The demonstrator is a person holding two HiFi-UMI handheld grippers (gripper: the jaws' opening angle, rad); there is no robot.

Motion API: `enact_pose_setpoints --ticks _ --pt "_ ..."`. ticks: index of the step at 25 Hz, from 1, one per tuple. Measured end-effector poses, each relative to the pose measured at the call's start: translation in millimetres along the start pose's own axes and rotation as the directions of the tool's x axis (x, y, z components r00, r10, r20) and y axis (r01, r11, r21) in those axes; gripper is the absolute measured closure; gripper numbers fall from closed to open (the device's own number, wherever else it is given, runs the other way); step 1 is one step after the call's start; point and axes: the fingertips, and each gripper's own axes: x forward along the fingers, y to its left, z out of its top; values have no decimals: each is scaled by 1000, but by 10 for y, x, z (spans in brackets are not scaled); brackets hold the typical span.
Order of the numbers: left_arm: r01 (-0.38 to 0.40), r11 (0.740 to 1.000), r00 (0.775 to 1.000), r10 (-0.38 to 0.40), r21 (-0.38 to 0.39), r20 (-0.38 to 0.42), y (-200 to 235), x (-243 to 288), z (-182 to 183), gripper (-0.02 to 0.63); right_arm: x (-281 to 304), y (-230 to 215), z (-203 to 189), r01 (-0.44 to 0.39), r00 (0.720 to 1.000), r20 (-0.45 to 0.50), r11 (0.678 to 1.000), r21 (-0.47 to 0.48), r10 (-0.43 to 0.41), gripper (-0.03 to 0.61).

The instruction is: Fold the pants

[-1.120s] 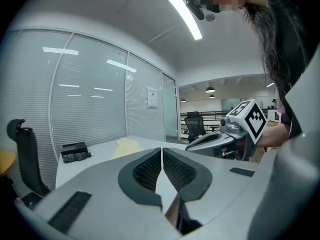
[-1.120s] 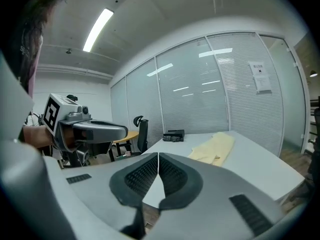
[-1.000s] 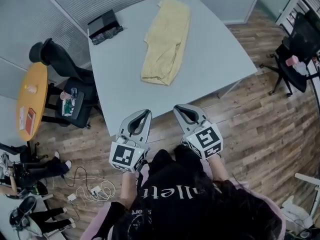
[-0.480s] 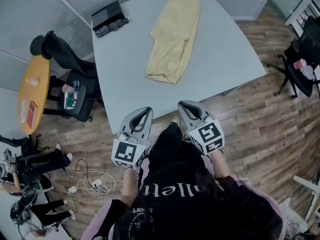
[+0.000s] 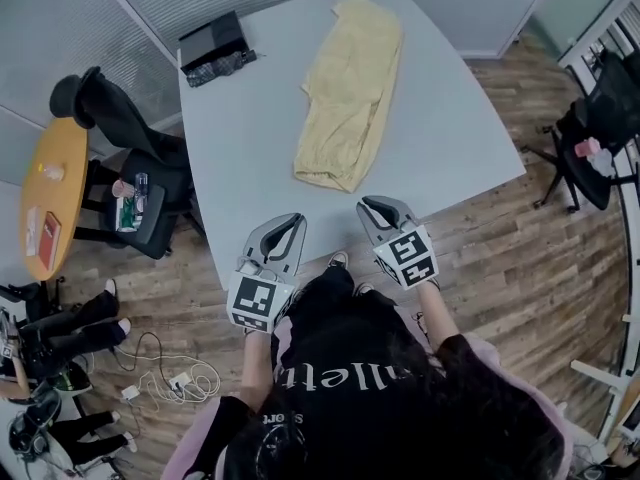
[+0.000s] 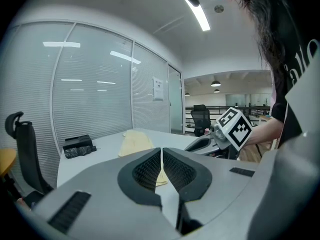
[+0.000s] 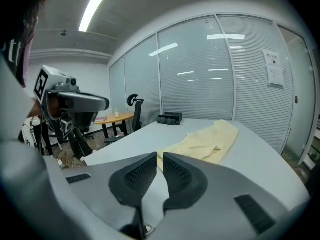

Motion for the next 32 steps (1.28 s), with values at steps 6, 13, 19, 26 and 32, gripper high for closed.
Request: enact_pose_setpoints --ticks 6,13,19,26,32 --pt "35 999 999 -35 -15 -28 145 190 -151 588 496 -174 -301 -34 993 -116 999 -29 30 551" --pt "87 996 987 -83 25 -140 389 599 -681 586 975 -203 -657 -76 964 -257 996 -38 64 466" --pt "104 995 962 -101 1 -254 729 945 -1137 586 1174 -288 -846 -62 943 -329 998 -23 51 443" --pt "130 991 929 -131 -25 -346 965 1350 -1549 435 1291 -370 -1052 -57 916 -398 998 -30 40 425" --pt "143 989 900 -143 -32 -412 1093 1686 -1861 419 1338 -389 -1079 -52 905 -426 997 -55 24 422"
